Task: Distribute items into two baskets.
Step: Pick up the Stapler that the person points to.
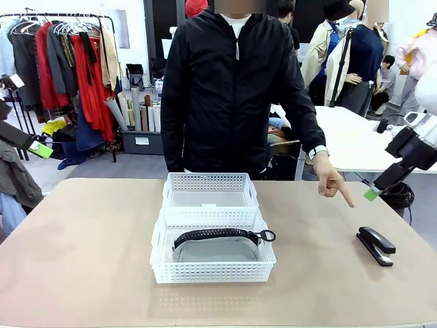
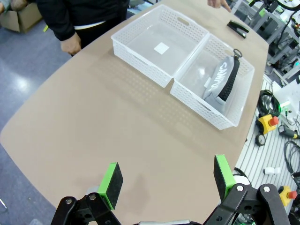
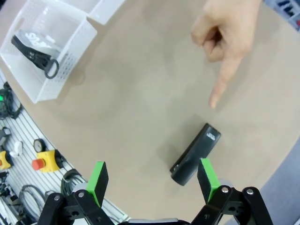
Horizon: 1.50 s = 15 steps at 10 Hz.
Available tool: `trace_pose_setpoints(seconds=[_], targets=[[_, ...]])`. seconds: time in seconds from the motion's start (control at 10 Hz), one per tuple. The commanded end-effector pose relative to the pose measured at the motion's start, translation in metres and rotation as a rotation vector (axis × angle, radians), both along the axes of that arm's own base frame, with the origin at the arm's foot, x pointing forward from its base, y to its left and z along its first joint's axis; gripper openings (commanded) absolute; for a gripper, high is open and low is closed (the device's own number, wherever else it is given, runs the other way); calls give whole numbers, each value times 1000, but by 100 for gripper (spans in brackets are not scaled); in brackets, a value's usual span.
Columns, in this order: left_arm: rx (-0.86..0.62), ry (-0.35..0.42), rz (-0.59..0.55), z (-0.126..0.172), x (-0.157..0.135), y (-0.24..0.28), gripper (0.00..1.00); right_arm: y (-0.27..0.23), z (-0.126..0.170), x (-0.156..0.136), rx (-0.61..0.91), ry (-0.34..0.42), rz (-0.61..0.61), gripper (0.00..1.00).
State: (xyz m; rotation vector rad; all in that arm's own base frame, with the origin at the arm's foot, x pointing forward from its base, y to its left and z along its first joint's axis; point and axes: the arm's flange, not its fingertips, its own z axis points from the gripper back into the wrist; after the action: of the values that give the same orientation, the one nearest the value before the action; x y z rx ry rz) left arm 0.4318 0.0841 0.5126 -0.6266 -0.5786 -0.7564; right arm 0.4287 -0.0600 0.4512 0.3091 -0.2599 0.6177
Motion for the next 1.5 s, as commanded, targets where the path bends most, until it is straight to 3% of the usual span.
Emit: trace_pose_setpoints(seconds=[0.0, 0.5, 1.0, 1.4], targets=[[1, -2, 0, 0, 0, 0, 100, 3, 4, 0, -49, 71, -8, 100], [1, -2, 0, 0, 0, 0, 100, 6, -16, -2, -117, 136, -75, 100], [1, -2, 0, 0, 0, 0, 100, 13, -26, -3, -203, 249, -186, 100], [1, -2, 0, 0, 0, 0, 100, 13, -43, 3, -262, 287, -263, 100]])
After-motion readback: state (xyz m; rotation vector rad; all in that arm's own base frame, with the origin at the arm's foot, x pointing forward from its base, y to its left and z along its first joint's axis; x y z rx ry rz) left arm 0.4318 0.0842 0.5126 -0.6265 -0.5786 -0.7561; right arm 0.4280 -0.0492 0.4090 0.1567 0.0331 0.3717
